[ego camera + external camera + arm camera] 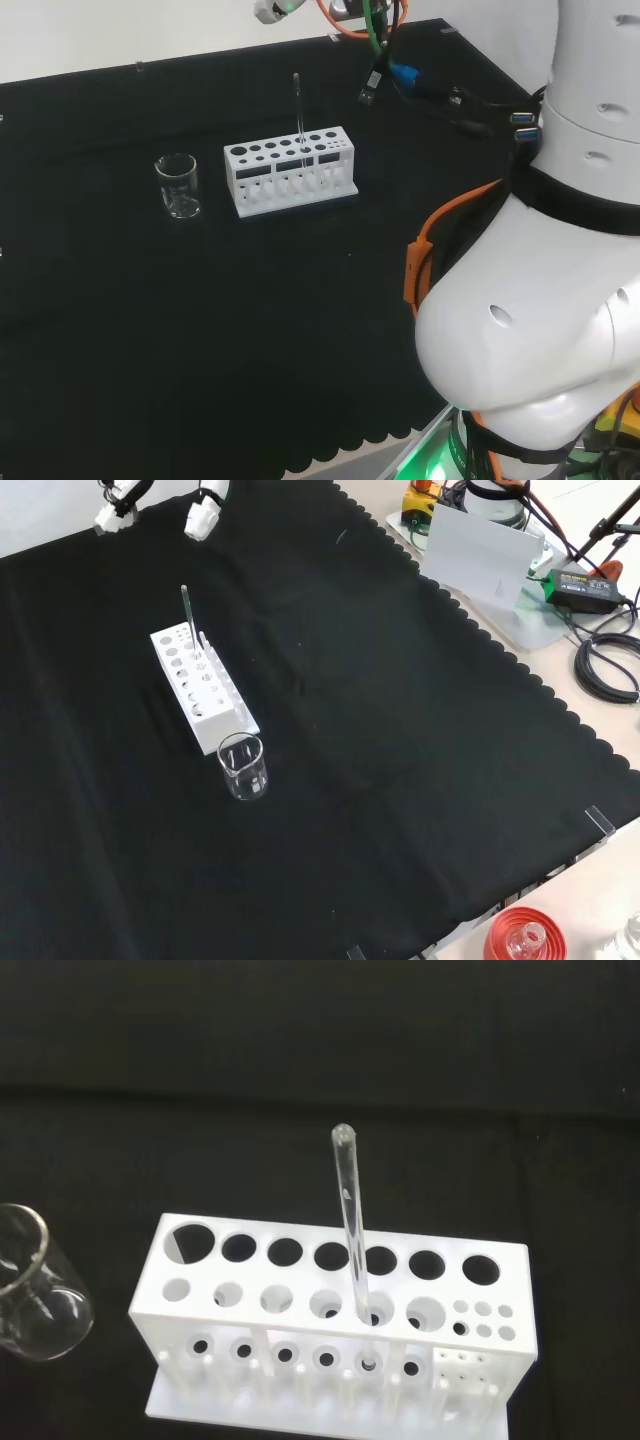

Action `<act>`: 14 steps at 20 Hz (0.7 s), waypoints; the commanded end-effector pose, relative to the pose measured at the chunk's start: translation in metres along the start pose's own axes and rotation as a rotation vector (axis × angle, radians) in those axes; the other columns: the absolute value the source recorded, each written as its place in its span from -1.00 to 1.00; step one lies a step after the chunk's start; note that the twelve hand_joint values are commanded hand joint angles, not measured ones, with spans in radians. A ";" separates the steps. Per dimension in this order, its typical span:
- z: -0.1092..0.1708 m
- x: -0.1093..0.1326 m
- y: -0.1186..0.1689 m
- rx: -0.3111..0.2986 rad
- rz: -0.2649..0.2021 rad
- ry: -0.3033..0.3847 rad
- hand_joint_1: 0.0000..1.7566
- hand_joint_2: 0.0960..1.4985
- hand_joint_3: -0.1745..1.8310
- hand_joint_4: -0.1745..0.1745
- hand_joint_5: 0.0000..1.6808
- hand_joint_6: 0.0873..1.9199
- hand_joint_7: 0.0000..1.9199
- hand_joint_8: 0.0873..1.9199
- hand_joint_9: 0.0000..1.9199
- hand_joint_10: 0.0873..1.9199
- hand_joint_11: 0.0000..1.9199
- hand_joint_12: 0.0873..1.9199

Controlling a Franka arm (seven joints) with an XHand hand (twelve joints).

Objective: Take the glass rod from the white test tube rack.

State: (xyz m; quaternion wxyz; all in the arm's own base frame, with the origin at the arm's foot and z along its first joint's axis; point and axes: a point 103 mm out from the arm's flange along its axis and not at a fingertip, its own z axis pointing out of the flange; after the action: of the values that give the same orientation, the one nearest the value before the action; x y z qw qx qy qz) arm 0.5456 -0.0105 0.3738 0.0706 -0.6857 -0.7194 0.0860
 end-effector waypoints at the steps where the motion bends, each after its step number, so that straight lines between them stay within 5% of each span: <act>1: 0.007 -0.006 0.011 0.002 -0.012 0.000 -0.52 0.14 -0.53 -0.09 -0.72 -1.00 -0.65 -0.24 -0.46 -0.17 -0.72 0.47; 14: 0.031 -0.012 0.013 0.058 -0.035 -0.009 -0.52 0.17 -0.51 -0.23 -0.66 -1.00 -0.59 -0.22 -0.37 -0.21 -0.57 0.39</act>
State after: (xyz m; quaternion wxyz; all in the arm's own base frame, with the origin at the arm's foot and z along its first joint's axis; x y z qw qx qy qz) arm 0.5542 -0.0206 0.3457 0.0865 -0.6722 -0.7279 0.1040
